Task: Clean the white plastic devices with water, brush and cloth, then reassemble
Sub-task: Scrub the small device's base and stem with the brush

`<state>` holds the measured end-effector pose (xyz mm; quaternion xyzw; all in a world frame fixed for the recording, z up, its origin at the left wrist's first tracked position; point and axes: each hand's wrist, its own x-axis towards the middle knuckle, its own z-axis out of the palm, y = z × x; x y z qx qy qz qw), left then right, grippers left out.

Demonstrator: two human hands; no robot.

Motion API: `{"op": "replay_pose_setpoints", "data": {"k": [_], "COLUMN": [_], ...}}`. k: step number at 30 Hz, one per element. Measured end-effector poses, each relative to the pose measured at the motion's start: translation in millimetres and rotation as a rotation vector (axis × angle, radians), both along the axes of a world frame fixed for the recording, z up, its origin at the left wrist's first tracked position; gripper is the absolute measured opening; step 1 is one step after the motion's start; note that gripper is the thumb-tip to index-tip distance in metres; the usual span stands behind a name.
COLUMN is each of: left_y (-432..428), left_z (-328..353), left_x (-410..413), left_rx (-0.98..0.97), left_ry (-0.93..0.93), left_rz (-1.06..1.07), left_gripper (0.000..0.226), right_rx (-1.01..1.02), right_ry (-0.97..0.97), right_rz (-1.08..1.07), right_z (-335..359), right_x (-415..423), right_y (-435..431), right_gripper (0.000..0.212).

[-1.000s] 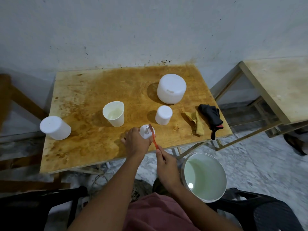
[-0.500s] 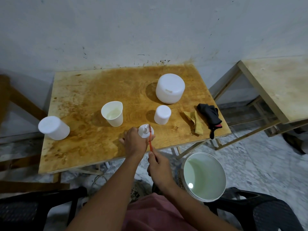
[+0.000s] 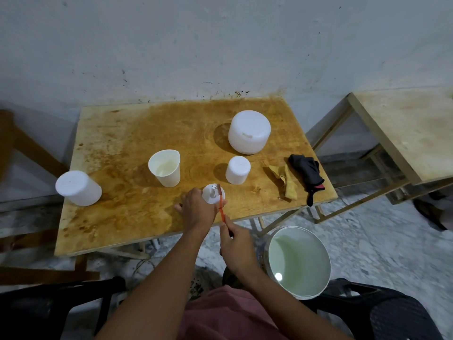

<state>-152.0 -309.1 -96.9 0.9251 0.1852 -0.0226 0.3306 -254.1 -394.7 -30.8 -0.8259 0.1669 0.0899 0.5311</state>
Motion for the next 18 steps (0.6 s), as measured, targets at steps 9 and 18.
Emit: {"op": "replay_pose_setpoints", "data": {"k": [9, 18], "left_y": [0.0, 0.0], "left_z": [5.0, 5.8], "left_x": [-1.3, -0.7], "left_rx": [-0.014, -0.003], "left_ry": [0.001, 0.007], "left_rz": [-0.004, -0.009], "left_gripper": [0.061, 0.061], "right_rx": [-0.044, -0.006], "right_ry": [-0.025, -0.025], "right_rz": [0.032, 0.011], "right_z": [-4.5, -1.8], "right_x": [5.2, 1.2], "right_y": [0.2, 5.9], "right_gripper": [0.035, 0.038]}}
